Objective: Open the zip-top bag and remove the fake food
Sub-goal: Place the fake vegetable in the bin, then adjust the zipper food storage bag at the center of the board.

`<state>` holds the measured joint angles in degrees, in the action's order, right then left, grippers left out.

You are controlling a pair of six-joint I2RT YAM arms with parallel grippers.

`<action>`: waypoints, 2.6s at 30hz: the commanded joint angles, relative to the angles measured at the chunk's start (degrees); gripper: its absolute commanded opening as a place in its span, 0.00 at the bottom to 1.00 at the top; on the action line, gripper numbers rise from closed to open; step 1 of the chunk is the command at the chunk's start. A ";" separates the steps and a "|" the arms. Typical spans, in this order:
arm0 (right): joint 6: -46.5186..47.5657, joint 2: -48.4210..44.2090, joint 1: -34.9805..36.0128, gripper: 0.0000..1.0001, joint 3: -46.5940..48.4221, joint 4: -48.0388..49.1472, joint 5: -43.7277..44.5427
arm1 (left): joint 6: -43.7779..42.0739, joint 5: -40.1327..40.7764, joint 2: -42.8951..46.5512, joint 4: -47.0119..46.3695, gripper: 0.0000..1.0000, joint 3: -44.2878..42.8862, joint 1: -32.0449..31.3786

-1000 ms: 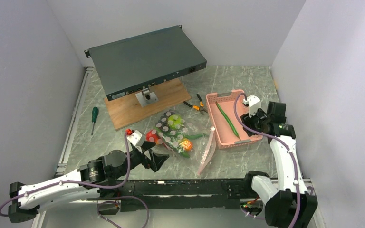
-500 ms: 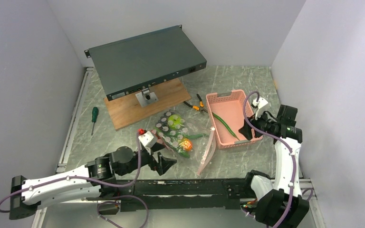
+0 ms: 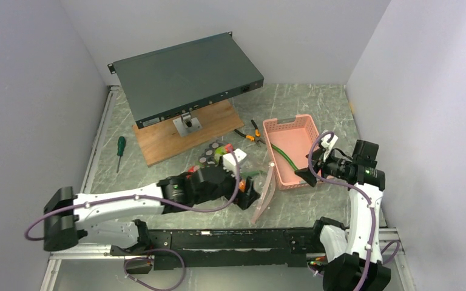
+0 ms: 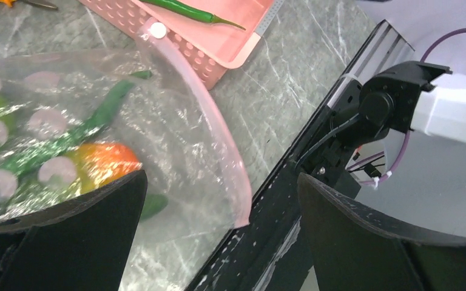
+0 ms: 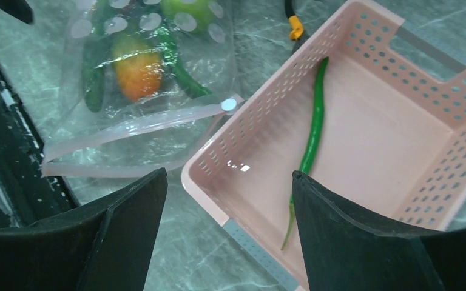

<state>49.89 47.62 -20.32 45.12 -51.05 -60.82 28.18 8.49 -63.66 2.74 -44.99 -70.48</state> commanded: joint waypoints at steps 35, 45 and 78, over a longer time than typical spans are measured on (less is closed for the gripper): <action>-13.52 -0.27 0.39 0.73 -0.46 8.65 -5.48 | 10.98 30.19 -43.44 43.38 0.04 -41.70 -8.51; 34.98 0.39 10.46 0.68 -0.67 -19.18 -15.63 | 2.54 17.85 -27.07 25.73 0.00 -29.05 -5.55; -26.17 17.50 35.89 0.47 -7.68 48.96 -2.22 | 4.00 7.89 -15.53 6.75 0.00 -22.73 2.24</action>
<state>32.49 63.77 15.09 37.32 -12.80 -62.15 32.58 18.24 -83.15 15.40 -66.46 -68.73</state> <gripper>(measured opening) 0.446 0.012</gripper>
